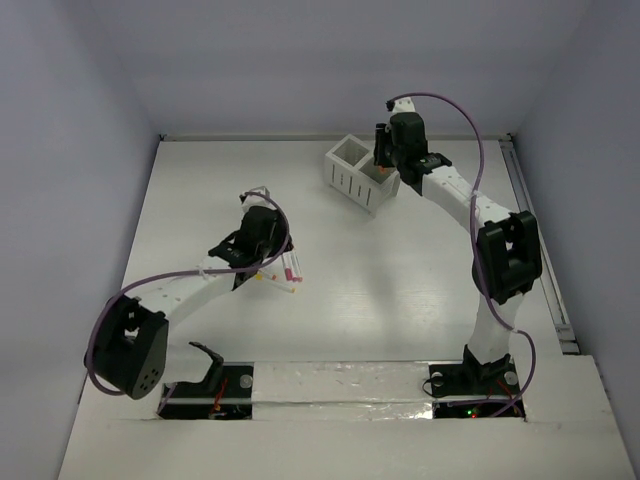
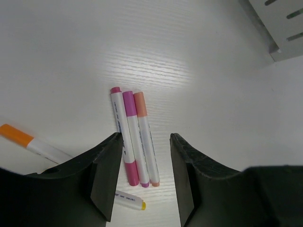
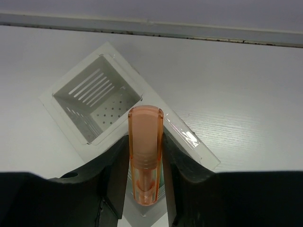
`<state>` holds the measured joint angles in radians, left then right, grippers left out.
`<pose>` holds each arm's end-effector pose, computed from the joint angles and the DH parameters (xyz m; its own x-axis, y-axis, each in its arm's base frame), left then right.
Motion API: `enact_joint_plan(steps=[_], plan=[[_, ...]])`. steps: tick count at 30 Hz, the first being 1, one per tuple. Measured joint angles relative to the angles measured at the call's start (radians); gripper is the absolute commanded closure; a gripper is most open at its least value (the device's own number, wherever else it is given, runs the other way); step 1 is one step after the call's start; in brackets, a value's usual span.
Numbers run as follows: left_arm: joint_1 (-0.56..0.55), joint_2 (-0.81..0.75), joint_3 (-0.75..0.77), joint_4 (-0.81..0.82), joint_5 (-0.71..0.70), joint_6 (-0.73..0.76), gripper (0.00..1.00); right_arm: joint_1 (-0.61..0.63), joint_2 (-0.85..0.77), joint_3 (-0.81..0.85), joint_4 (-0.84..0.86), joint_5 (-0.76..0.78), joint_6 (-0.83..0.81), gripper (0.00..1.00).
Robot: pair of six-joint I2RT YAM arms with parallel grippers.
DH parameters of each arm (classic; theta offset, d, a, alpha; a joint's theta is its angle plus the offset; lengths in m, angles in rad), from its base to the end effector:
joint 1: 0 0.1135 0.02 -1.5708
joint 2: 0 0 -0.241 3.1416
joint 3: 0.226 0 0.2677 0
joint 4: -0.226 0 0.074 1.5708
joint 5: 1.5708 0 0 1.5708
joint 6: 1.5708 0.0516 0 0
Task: Sort the stationery into containers
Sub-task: Place the stationery in the storage box.
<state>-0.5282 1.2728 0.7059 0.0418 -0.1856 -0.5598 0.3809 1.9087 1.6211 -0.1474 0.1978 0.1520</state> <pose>0.2721 -0.1477 0.1919 -0.5567 -0.2794 -0.7823 0.0730 0.9217 -0.3811 0.4494 0.1691 0.2719 -0.4168 -0.0070 -0.9090 -0.1375 0.9889 0.0555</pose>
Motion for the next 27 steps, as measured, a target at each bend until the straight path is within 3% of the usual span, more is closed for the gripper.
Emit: enact_joint_plan(steps=[3,9,22,27], plan=[[-0.002,0.042,0.000,0.033,-0.027,0.000,0.60,0.000,0.000,-0.001,0.000,-0.011,0.004,0.49],[-0.002,0.147,0.000,0.067,-0.060,0.000,0.61,0.000,0.000,-0.002,0.000,-0.025,0.006,0.37],[-0.016,0.208,0.001,0.088,-0.122,0.000,0.80,0.000,-0.055,-0.100,0.032,-0.086,0.032,0.37],[-0.021,0.222,0.002,0.089,-0.134,0.000,0.76,0.000,-0.072,-0.100,0.051,-0.108,0.041,0.38]])
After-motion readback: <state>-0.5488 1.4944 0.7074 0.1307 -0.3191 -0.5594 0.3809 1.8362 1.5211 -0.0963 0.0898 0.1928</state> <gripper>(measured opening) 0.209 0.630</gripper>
